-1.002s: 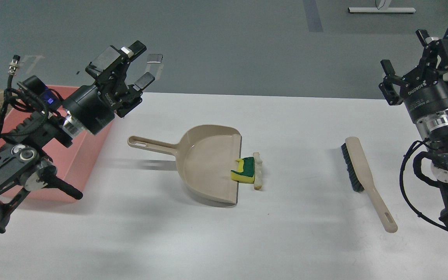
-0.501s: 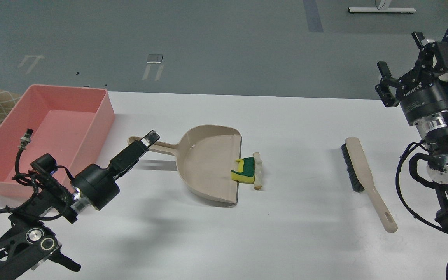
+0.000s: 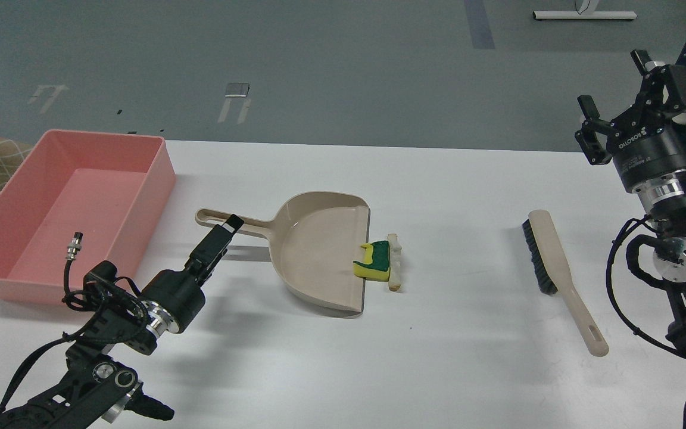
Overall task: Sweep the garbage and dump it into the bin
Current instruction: 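Lower the left gripper to the dustpan handle and grasp it, then move the right gripper down to the brush handle and grasp it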
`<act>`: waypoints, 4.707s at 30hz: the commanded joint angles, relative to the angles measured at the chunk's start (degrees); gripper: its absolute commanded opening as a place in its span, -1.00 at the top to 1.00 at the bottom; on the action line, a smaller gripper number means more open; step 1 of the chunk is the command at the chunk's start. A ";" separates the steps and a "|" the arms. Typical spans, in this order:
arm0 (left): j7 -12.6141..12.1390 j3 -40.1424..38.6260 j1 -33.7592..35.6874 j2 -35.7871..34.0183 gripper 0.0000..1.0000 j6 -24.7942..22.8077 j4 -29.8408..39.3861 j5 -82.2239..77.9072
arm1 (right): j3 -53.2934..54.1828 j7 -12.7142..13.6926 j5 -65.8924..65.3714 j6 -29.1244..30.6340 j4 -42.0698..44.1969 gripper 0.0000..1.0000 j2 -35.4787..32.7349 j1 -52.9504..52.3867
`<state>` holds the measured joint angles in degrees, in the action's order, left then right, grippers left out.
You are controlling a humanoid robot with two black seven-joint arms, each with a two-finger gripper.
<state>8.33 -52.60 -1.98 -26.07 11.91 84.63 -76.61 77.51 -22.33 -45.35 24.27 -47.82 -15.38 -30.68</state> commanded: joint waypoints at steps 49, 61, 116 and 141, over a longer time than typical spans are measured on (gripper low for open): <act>-0.60 0.31 10.86 9.63 1.00 3.91 -16.87 0.94 | 0.53 -0.09 0.09 -0.72 -4.57 -1.00 -2.99 3.70; 0.10 0.31 12.00 11.39 1.00 9.54 -16.87 0.85 | -10.89 9.14 -0.70 -0.01 -24.86 -1.00 -30.84 16.09; 4.94 0.31 11.48 13.06 1.00 15.34 -14.94 0.85 | -32.43 23.38 -21.35 0.25 -43.06 -0.33 -45.36 20.40; 4.94 0.39 11.39 12.97 1.00 15.34 -14.32 0.85 | -32.43 25.49 -21.97 0.16 -43.06 -0.04 -43.16 20.05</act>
<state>13.27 -52.21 9.41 -13.09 27.25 70.35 -75.77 45.08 2.67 -66.94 24.52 -90.88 -58.47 -10.57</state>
